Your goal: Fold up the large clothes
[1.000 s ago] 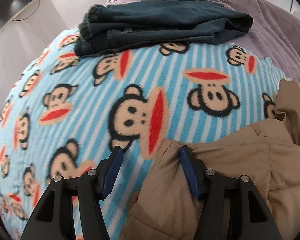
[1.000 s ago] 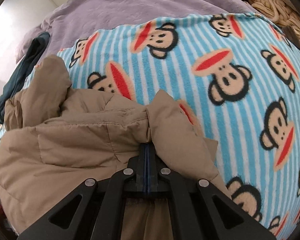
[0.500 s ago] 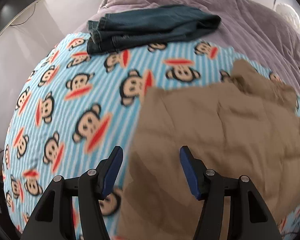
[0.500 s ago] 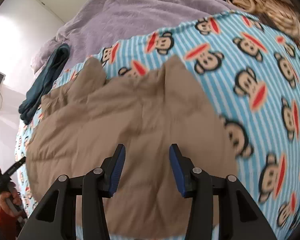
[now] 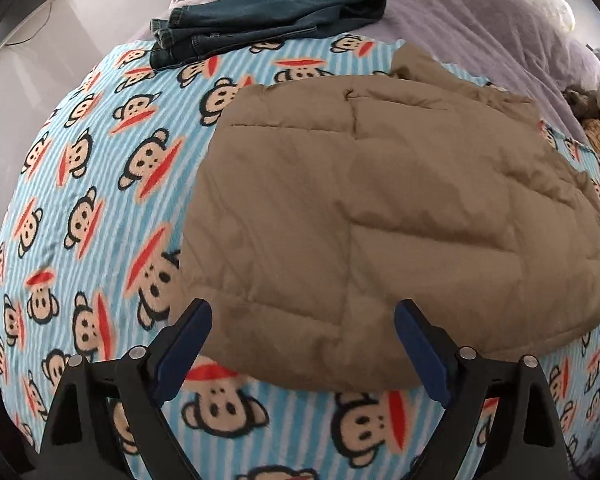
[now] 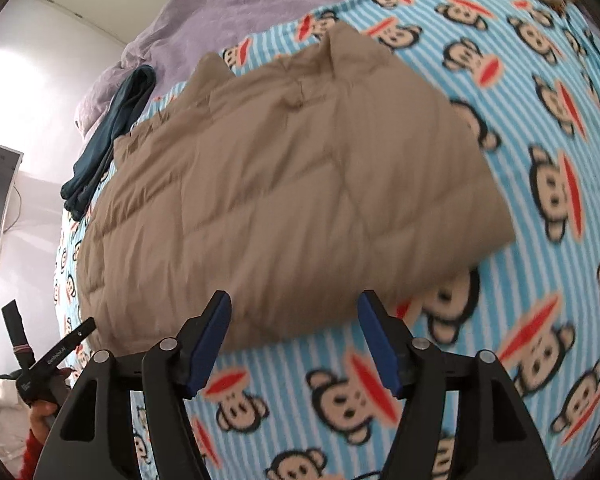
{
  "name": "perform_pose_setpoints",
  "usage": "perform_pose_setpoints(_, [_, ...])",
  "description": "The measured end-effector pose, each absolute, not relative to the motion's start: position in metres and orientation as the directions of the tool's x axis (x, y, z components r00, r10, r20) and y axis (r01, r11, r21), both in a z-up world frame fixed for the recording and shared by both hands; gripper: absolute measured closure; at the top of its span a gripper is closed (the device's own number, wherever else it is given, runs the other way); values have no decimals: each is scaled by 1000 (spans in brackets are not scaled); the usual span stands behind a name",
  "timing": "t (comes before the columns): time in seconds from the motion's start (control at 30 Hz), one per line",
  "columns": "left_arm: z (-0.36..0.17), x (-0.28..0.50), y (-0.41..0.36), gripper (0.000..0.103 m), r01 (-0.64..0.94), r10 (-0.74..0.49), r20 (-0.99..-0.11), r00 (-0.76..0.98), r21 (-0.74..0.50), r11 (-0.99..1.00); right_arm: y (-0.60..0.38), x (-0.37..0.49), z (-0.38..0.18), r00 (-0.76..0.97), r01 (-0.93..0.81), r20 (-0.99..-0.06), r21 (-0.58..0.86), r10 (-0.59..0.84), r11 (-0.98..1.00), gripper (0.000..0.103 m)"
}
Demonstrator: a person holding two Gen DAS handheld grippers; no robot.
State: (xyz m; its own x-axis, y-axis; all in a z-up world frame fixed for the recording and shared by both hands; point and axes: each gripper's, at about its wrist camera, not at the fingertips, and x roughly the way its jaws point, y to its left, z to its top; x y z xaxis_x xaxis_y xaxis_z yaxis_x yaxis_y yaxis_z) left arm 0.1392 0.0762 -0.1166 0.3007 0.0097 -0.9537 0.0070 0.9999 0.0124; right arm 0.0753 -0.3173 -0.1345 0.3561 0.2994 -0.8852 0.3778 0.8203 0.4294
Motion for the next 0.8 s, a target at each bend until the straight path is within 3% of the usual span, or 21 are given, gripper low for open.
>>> perform_pose_setpoints(0.17, [-116,128,73,10,13,-4,-960,279,0,1000,-309,61,-139,349,397,-880,451,324,799,23])
perform_pose_setpoints(0.23, [-117,124,74,9,10,-4,-962,273,-2,1000,-306,57,-141,347,404,-877,459,332,791,14])
perform_pose_setpoints(0.3, [-118,120,74,7,8,-7,-963,269,-5,1000,-302,54,-142,345,410,-877,462,335,786,14])
perform_pose_setpoints(0.33, [-118,119,74,0,8,-7,-964,266,-5,1000,-301,52,-144,346,412,-876,464,336,785,14])
perform_pose_setpoints(0.63, [-122,115,77,0,4,-35,-968,249,-35,999,-293,41,-156,359,462,-855,512,375,724,13])
perform_pose_setpoints(0.8, [-130,113,94,0,-49,-172,-961,217,-186,981,-300,34,-170,398,529,-799,601,451,599,13])
